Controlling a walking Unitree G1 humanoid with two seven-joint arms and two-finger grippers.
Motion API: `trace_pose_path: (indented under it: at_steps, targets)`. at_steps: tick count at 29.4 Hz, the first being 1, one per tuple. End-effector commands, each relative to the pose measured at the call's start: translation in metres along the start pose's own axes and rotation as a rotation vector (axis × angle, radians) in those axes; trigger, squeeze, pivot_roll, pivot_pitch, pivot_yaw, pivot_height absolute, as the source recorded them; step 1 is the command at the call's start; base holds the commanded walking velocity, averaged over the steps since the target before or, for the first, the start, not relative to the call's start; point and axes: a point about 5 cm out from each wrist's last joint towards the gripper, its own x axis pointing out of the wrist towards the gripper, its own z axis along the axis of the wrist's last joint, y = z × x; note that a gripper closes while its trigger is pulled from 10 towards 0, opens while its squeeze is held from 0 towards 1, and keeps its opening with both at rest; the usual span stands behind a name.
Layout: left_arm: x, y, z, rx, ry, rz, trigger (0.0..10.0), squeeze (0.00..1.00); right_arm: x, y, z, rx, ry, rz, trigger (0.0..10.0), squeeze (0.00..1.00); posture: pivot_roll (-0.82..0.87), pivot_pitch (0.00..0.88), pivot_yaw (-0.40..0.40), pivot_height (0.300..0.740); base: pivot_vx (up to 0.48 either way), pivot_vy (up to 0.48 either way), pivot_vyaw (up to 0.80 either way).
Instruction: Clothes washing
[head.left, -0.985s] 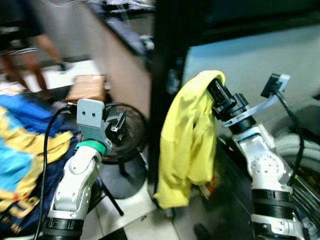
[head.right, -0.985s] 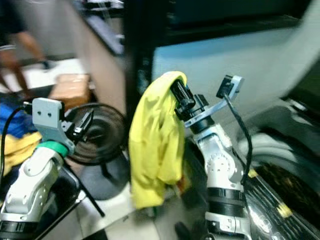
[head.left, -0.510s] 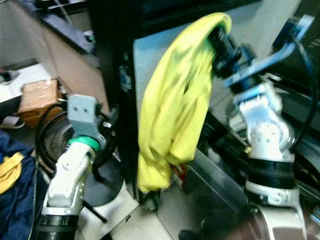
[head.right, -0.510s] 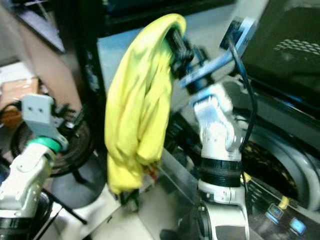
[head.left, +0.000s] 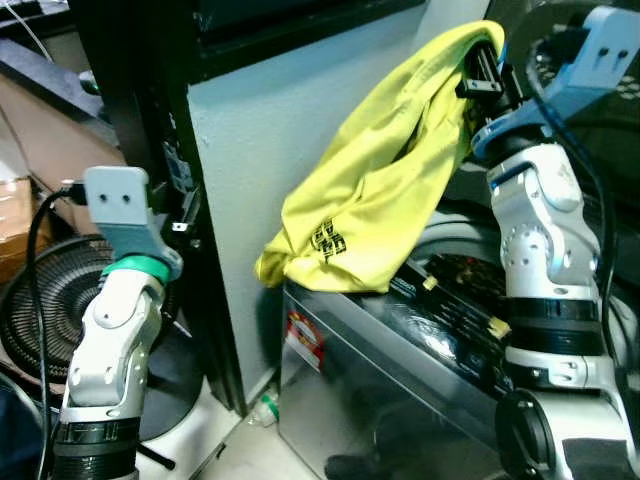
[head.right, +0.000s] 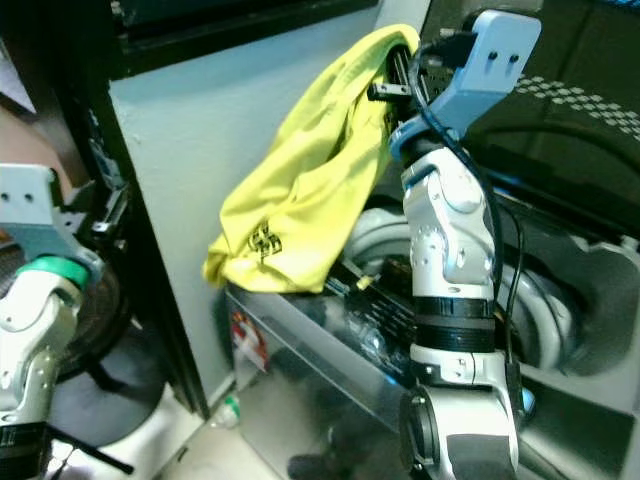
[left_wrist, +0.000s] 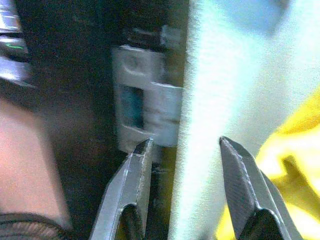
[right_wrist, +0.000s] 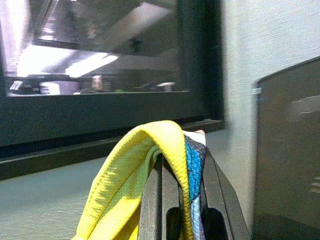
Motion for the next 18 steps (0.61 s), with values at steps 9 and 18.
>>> trace_pose_path:
  at_steps: [9,18]
  targets:
    - [0.001,-0.014,-0.001,-0.051,0.027,-0.070,10.0,0.00,-0.004,-0.028,0.008,-0.128,-0.059,-0.146,10.0,0.00,0.14,0.038,0.007,0.740,0.000,0.000,-0.80]
    - [0.002,-0.014,-0.001,-0.013,0.027,-0.072,10.0,0.00,-0.006,-0.029,0.007,-0.145,-0.065,-0.167,10.0,0.00,0.13,0.027,0.015,0.740,0.000,0.000,-0.80]
